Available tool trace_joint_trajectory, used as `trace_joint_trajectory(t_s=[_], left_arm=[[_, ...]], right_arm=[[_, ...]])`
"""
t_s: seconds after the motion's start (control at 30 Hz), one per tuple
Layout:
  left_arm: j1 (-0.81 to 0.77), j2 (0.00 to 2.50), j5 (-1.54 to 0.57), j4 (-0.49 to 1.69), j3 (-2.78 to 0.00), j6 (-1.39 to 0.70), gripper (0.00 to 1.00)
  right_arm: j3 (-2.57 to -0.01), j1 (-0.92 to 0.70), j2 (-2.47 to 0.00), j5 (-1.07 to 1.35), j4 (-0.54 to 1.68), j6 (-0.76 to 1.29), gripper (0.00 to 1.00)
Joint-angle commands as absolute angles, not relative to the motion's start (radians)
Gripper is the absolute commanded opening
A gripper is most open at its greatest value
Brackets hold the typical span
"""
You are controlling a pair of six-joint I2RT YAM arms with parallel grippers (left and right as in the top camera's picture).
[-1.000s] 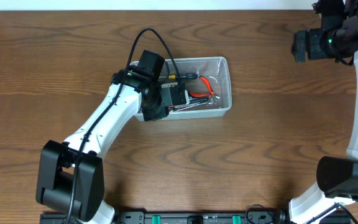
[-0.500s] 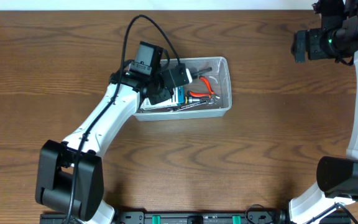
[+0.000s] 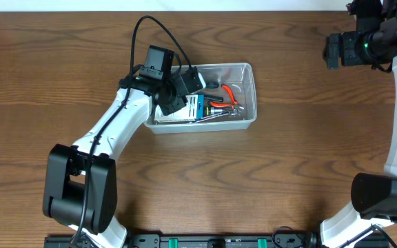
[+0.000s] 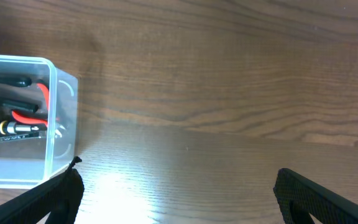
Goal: Pack container
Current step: 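Open the left gripper and withdraw it from the container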
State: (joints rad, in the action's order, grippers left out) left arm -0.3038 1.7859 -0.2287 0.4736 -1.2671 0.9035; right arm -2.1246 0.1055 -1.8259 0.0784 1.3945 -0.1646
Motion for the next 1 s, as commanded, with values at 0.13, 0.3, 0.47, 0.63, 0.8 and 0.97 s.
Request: trace_joint_trajectory(t_s=[0.13,0.3,0.47,0.63,0.8,0.97], left_arm=[[-0.302,1.661,-0.186,0.492,-1.267,0.744,0.42],[-0.287,1.497,0.007,0.553,-1.267,0.466,0.88],[-0.201,1.373,0.049,0.665,-1.267,0.360,0.98],[-0.063,1.311,0.050,0.669,-1.267,0.225,0.98],[0.015,1.253,0.049,0.694,-1.265,0.147,0.98],[0.002,1.133,0.049,0.693,-1.245,0.147,0.98]], right_arm=[[-2.124,0.113,-1.818,0.086,1.394,-0.154,0.99],[-2.124,0.102,-1.818,0.130,1.394,-0.171,0.99],[-2.124,0.023,-1.832,0.075,1.334,-0.172,0.99],[-2.124,-0.046,-1.865,0.048,1.237,-0.165,0.99],[-2.124,-0.047,-1.848,0.022,1.269,-0.137,0.99],[-2.114,-0.009,-1.771,0.023,1.328,-0.085,0.99]])
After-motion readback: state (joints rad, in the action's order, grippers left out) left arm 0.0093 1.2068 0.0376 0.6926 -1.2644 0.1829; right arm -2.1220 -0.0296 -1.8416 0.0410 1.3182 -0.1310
